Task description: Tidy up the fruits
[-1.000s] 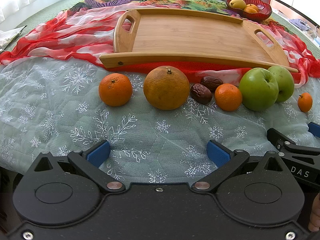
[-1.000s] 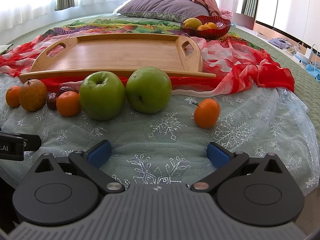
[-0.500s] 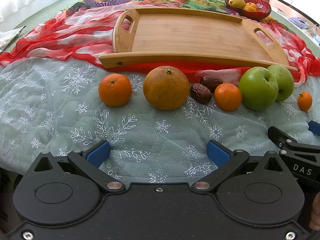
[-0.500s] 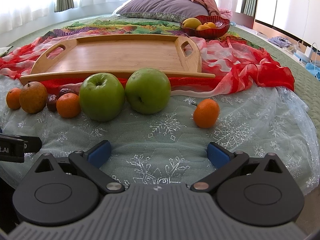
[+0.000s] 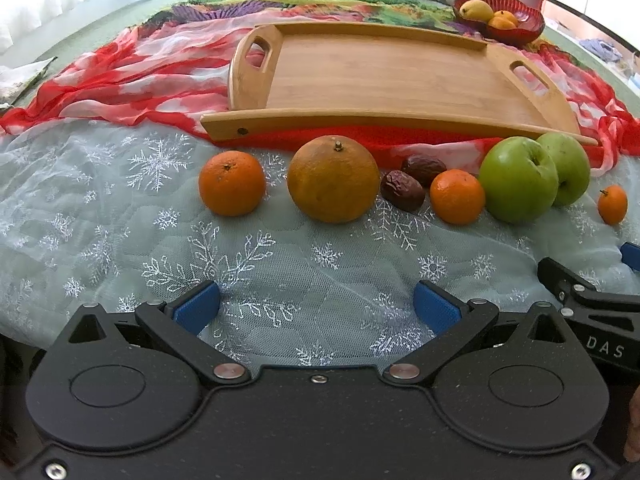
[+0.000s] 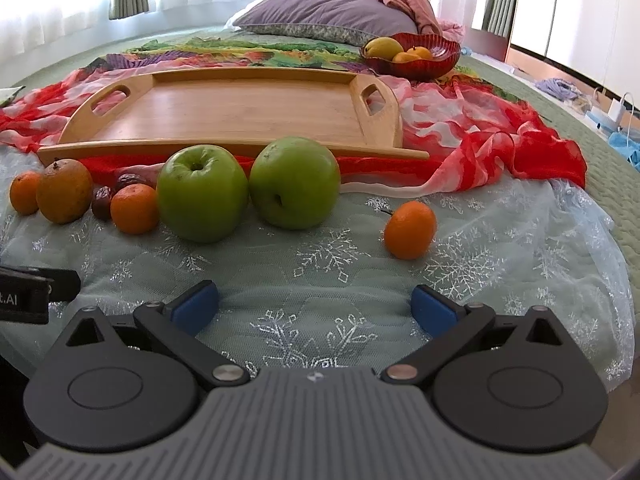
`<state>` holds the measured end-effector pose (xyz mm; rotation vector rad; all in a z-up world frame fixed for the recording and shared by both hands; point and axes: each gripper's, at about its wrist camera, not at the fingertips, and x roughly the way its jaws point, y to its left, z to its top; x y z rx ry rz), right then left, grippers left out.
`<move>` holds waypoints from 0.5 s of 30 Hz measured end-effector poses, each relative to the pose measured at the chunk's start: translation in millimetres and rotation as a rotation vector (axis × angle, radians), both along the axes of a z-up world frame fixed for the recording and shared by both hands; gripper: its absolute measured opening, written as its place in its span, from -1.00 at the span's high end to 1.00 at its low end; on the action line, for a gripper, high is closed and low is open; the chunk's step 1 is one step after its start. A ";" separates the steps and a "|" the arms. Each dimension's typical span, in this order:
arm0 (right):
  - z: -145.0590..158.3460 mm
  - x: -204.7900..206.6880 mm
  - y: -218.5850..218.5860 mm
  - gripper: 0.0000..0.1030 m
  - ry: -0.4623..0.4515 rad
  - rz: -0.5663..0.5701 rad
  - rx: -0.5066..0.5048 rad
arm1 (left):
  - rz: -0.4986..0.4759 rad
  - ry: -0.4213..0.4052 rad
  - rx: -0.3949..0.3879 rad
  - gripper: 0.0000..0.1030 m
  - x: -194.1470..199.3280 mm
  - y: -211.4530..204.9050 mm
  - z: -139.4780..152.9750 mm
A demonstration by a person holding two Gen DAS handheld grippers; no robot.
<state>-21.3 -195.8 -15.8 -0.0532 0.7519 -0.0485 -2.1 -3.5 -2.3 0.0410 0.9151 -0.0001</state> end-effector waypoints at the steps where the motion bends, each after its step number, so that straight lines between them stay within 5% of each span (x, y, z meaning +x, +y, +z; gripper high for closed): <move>1: -0.8 -0.9 0.1 -1.00 -0.007 0.005 -0.003 | -0.005 -0.005 0.008 -1.00 -0.4 -0.9 -0.4; 10: -7.5 -9.3 -0.3 -1.00 -0.078 0.014 -0.009 | -0.026 -0.019 -0.006 -0.94 -2.5 0.8 5.6; 15: -2.0 -16.1 -4.7 -1.00 -0.115 0.023 0.041 | -0.075 -0.061 0.009 -0.51 -11.4 -4.4 12.7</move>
